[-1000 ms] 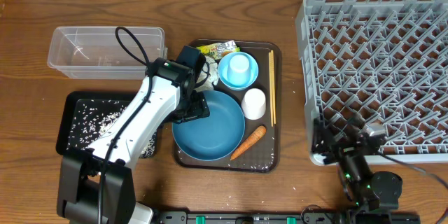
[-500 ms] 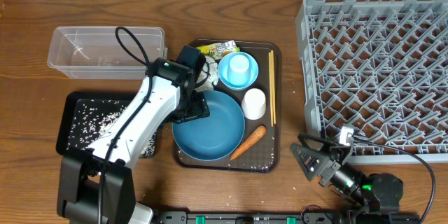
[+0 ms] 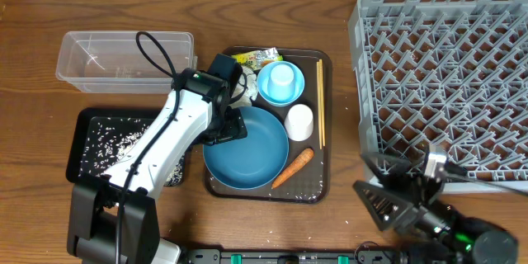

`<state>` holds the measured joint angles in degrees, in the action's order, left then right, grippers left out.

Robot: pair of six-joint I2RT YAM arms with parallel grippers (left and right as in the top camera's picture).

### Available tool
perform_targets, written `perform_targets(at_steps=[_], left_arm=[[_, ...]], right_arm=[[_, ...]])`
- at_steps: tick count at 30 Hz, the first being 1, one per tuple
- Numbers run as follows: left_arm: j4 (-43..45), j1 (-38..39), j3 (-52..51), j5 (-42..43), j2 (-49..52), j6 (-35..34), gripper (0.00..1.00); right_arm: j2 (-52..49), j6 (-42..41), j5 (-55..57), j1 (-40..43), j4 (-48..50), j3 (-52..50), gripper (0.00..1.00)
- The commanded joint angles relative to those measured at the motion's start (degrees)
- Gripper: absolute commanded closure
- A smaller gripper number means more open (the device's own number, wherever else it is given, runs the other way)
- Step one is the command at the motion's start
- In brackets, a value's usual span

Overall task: Sort waste into correct bins and load items into the dishwasher rack
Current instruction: 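Reach the right gripper toward the white cup on the middle tray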

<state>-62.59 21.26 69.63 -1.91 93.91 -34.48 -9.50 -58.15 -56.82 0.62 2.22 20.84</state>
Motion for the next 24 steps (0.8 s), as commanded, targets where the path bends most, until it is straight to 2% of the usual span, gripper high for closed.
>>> perform_targets(at_steps=[1, 6, 11, 16, 19, 21, 24], left_arm=[[-0.1, 0.0, -0.2, -1.1, -0.5, 0.5, 0.02], [-0.1, 0.0, -0.2, -1.1, -0.5, 0.5, 0.02], [-0.1, 0.0, -0.2, -1.1, -0.5, 0.5, 0.02], [-0.1, 0.0, -0.2, -1.1, -0.5, 0.5, 0.02], [-0.1, 0.0, -0.2, -1.1, -0.5, 0.5, 0.02], [-0.1, 0.0, -0.2, -1.1, -0.5, 0.5, 0.02], [-0.1, 0.0, -0.2, -1.1, -0.5, 0.5, 0.02]], right_arm=[[-9.3, 14.0, 2.1, 0.2, -7.5, 8.0, 0.01], [-26.6, 31.3, 8.6, -0.5, -27.1, 22.5, 0.01], [-44.2, 42.9, 25.0, -7.8, -43.6, 38.9, 0.01], [-58.7, 43.8, 46.1, -19.1, -53.9, 51.6, 0.01], [-67.9, 40.9, 58.2, -24.9, -57.6, 56.7, 0.01], [-72.1, 40.9, 60.1, -26.9, -57.3, 57.9, 0.01], [-77.5, 40.8, 57.0, -28.9, -54.6, 58.0, 0.01]])
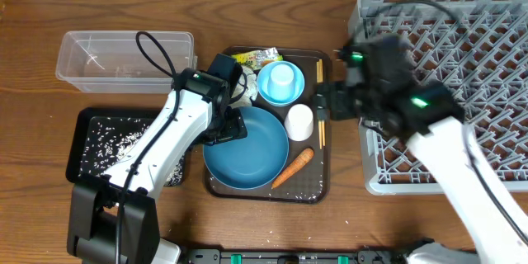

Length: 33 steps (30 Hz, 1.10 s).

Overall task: Sort waste into correct bins and load items into the dishwasher rack
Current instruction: 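Reach the right gripper toward the white cup on the middle tray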

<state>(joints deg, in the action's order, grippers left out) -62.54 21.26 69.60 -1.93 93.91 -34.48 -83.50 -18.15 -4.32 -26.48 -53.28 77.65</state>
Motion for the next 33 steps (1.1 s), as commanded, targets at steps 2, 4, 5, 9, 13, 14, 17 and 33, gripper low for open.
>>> perform_targets(at_steps=[2, 4, 5, 9, 13, 14, 17, 33], left_arm=[[-0.2, 0.0, -0.2, -1.1, -0.5, 0.5, 0.02], [-0.2, 0.0, -0.2, -1.1, -0.5, 0.5, 0.02], [-0.2, 0.0, -0.2, -1.1, -0.5, 0.5, 0.02], [-0.2, 0.0, -0.2, -1.1, -0.5, 0.5, 0.02], [-0.2, 0.0, -0.2, -1.1, -0.5, 0.5, 0.02], [-0.2, 0.0, -0.2, -1.1, -0.5, 0.5, 0.02], [-0.2, 0.0, -0.2, -1.1, -0.5, 0.5, 0.02], [-0.2, 0.0, -0.2, -1.1, -0.5, 0.5, 0.02]], right_arm=[[-5.8, 0.9, 2.3, -2.3, 2.3, 1.2, 0.01], [-8.1, 0.8, 2.3, -2.4, 3.7, 1.1, 0.01], [-9.2, 0.8, 2.3, -2.4, 4.3, 1.1, 0.01], [-14.1, -1.7, 1.9, -2.5, 6.1, 1.1, 0.01], [-18.0, -1.7, -1.8, -2.8, 8.5, 1.1, 0.01], [-18.9, -1.7, -2.4, -2.8, 9.1, 1.1, 0.01], [-20.7, -1.8, -3.8, -2.8, 9.8, 1.1, 0.01], [-24.3, -3.8, -4.7, -6.0, 8.9, 0.9, 0.02]])
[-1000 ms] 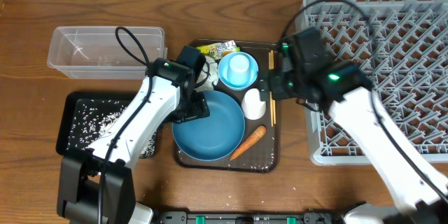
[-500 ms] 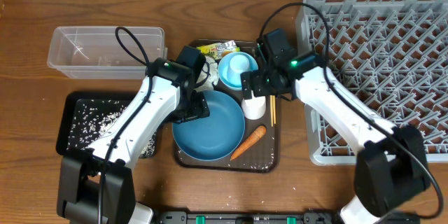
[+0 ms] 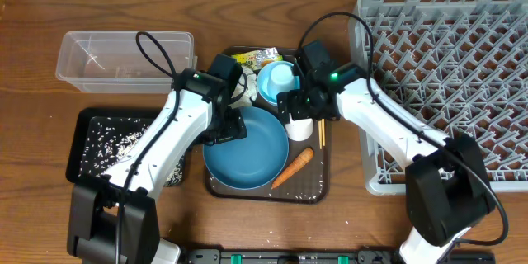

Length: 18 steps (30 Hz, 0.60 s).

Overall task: Sort waste into correct bins and load items into the dishwasher rack
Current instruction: 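Reach the right gripper toward the white cup on the middle tray, then close the right gripper on the white cup and lift it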

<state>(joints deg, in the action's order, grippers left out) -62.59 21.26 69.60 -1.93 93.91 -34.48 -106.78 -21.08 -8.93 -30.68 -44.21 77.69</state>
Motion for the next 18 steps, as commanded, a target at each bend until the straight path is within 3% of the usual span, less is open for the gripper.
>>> perform_targets(at_steps=[1, 5, 11, 18], left_arm=[[-0.1, 0.0, -0.2, -1.1, -0.5, 0.5, 0.02], [-0.1, 0.0, -0.2, -1.1, -0.5, 0.5, 0.02], [-0.1, 0.0, -0.2, -1.1, -0.5, 0.5, 0.02], [-0.1, 0.0, -0.2, -1.1, -0.5, 0.5, 0.02]], right_arm=[[-1.2, -1.4, 0.7, -2.2, -0.2, 0.8, 0.02], [-2.1, -5.3, 6.7, -3.5, -0.4, 0.8, 0.07], [-2.1, -6.2, 7.2, -3.6, -0.9, 0.8, 0.13], [-2.1, -6.3, 7.2, -3.6, -3.4, 0.8, 0.34]])
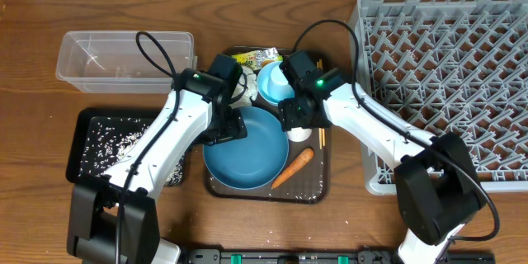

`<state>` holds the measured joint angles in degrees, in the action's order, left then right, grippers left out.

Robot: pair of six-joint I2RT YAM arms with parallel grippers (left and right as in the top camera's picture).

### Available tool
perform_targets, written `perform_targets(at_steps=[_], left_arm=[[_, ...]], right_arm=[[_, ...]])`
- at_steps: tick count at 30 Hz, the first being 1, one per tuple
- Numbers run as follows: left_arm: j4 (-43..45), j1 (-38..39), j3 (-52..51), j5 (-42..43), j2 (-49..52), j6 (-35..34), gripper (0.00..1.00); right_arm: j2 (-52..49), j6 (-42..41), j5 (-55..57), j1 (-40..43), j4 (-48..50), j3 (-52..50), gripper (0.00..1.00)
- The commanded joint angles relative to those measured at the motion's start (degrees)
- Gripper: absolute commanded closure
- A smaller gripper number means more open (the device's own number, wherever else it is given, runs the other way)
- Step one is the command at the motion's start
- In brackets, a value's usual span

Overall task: Sort waste into correct bins and load items into the dishwasher rack
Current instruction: 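Close the right gripper on the white cup and lift it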

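A brown tray (323, 183) holds a large blue bowl (252, 161), a carrot (294, 167), a light blue cup (279, 76) on a small blue dish, chopsticks (321, 139), a snack wrapper (256, 56) and a white cup (302, 134). My left gripper (233, 124) sits at the bowl's left rim; its fingers lie over the rim and their state is hidden. My right gripper (294, 120) hangs over the white cup and covers most of it, so its jaws cannot be read.
The grey dishwasher rack (445, 74) fills the right side. A clear plastic bin (124, 60) stands at the back left. In front of it is a black bin (111, 144) with white scraps. The right arm stretches from the rack's front corner across the tray.
The right gripper has shifted a little to the left and nearer, now lying over the white cup beside the bowl's right rim. The left arm has not moved.
The right arm was first folded at the front right, off the tray. Then it was reaching over the rack's left edge toward the tray, then above the white cup, and now lower over it. The left gripper stayed at the bowl's left rim throughout.
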<state>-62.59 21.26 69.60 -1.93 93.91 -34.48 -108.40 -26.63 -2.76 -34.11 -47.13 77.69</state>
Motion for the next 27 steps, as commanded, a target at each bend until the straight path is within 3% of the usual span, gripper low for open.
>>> perform_targets(at_steps=[1, 7, 10, 18, 24, 27], left_arm=[[-0.1, 0.0, -0.2, -1.1, -0.5, 0.5, 0.02], [-0.1, 0.0, -0.2, -1.1, -0.5, 0.5, 0.02], [-0.1, 0.0, -0.2, -1.1, -0.5, 0.5, 0.02], [-0.1, 0.0, -0.2, -1.1, -0.5, 0.5, 0.02], [-0.1, 0.0, -0.2, -1.1, -0.5, 0.5, 0.02], [-0.1, 0.0, -0.2, -1.1, -0.5, 0.5, 0.02]], right_arm=[[-0.5, -0.8, 1.0, -0.2, -0.6, 0.8, 0.37], [1.9, -1.6, 1.0, 0.3, -1.7, 1.5, 0.39], [5.2, -1.3, 1.0, 1.2, -3.4, 3.1, 0.48], [18.9, 3.3, 0.9, 6.1, -8.4, 8.4, 0.49], [28.4, 6.5, 5.9, 16.7, -10.7, 10.1, 0.46], [31.1, 8.6, 9.2, 26.9, -10.5, 10.1, 0.46]])
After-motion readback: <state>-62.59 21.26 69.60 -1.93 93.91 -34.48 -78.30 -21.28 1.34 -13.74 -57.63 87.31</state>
